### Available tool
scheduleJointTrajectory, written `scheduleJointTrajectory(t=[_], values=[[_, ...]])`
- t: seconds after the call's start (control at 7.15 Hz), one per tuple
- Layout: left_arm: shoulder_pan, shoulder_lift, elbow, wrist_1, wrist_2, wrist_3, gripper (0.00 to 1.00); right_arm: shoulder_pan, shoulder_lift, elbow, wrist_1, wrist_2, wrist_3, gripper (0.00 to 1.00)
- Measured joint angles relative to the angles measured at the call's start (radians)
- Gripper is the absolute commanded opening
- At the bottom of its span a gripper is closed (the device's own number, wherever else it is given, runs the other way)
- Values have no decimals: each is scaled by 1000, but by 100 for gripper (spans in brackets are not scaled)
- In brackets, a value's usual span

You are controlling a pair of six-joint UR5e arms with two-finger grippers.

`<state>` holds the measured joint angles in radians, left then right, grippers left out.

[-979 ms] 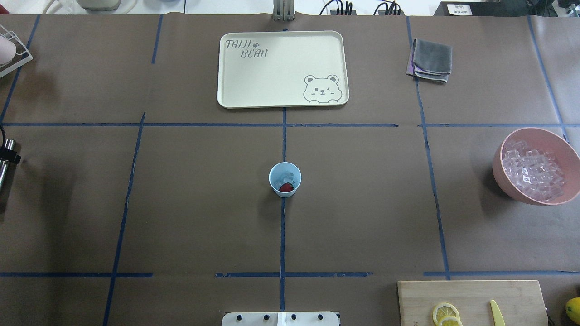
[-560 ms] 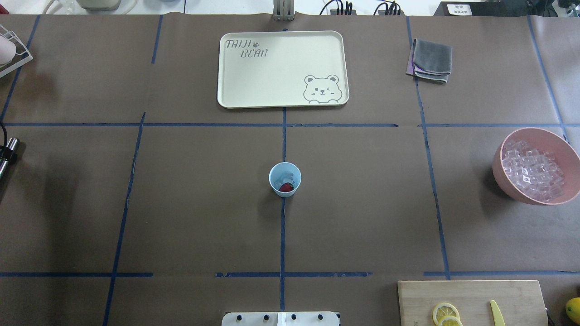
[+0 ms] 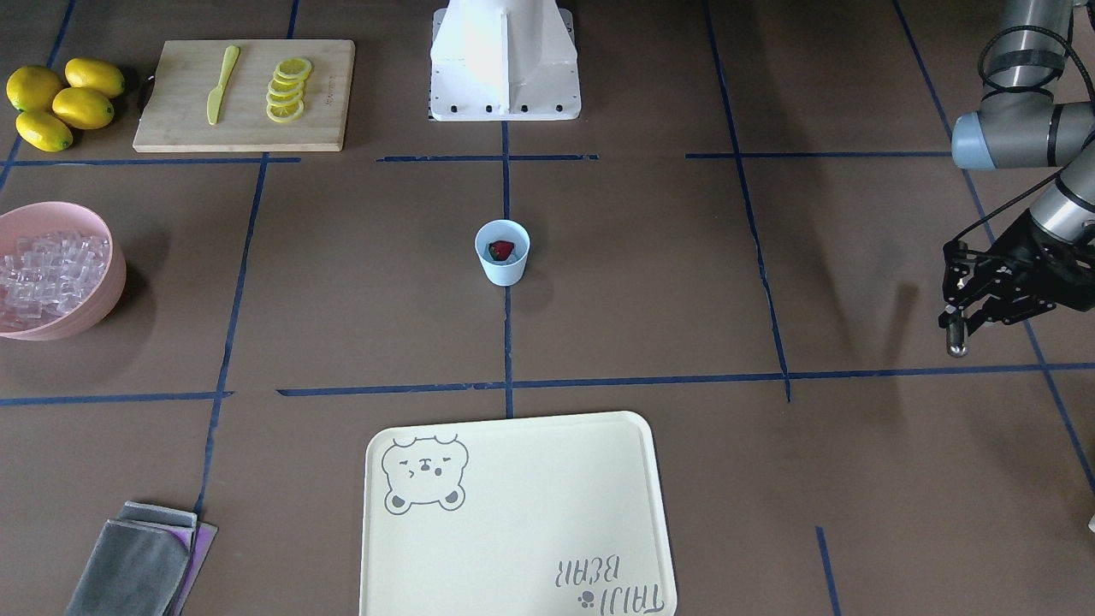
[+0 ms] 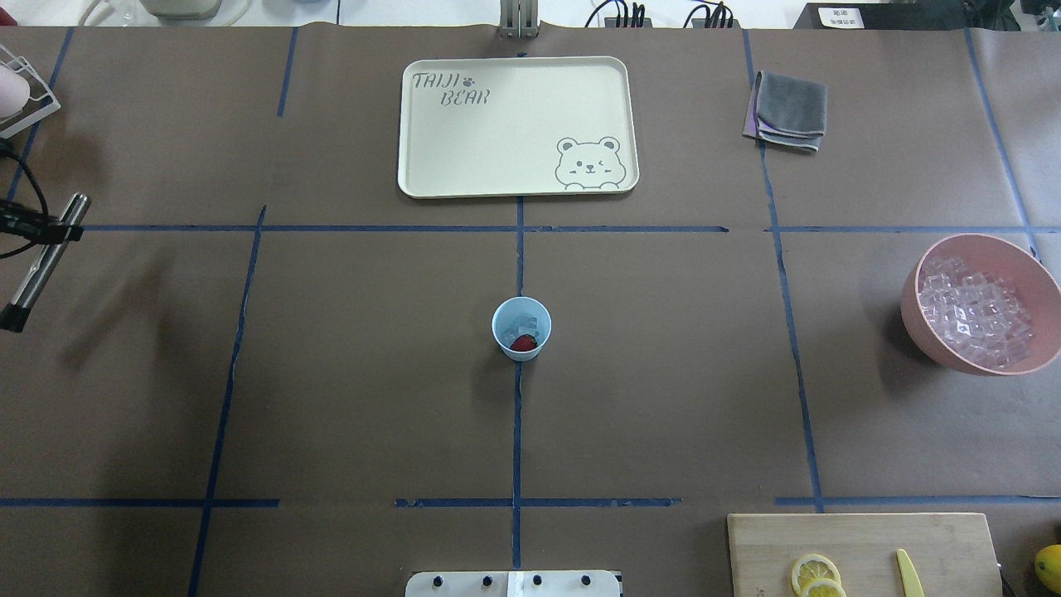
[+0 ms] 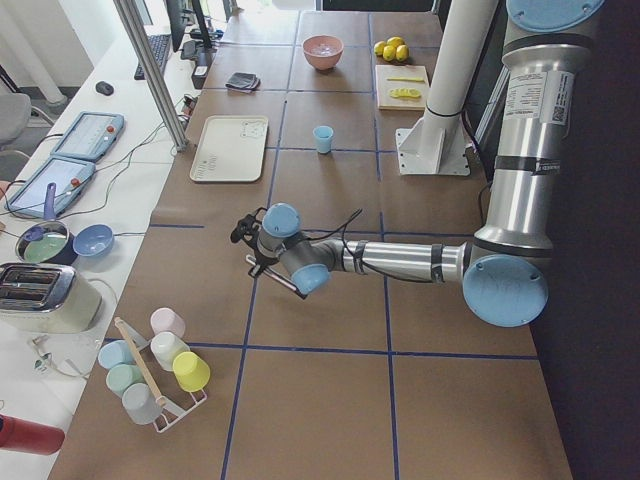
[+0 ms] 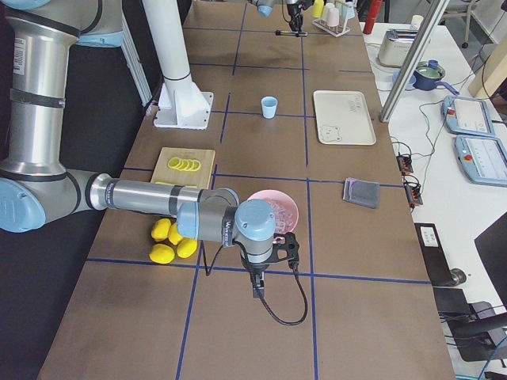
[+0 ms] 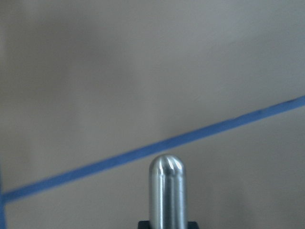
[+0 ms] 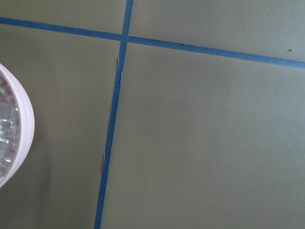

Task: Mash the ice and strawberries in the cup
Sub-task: 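Carry the metal rod with the left gripper over the blue cup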

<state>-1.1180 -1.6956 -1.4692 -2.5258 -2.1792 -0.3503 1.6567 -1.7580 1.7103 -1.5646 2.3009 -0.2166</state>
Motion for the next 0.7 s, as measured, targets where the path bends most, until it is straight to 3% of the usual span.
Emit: scheduleJointTrajectory(t=[0.28,0.7], values=[[46,-145,-16,-90,-1,-38,0,0,0,0,-1,0,4,99],[209,-330,-17,-343,31,-86,0,0,2,-1,-1,1,5,99]])
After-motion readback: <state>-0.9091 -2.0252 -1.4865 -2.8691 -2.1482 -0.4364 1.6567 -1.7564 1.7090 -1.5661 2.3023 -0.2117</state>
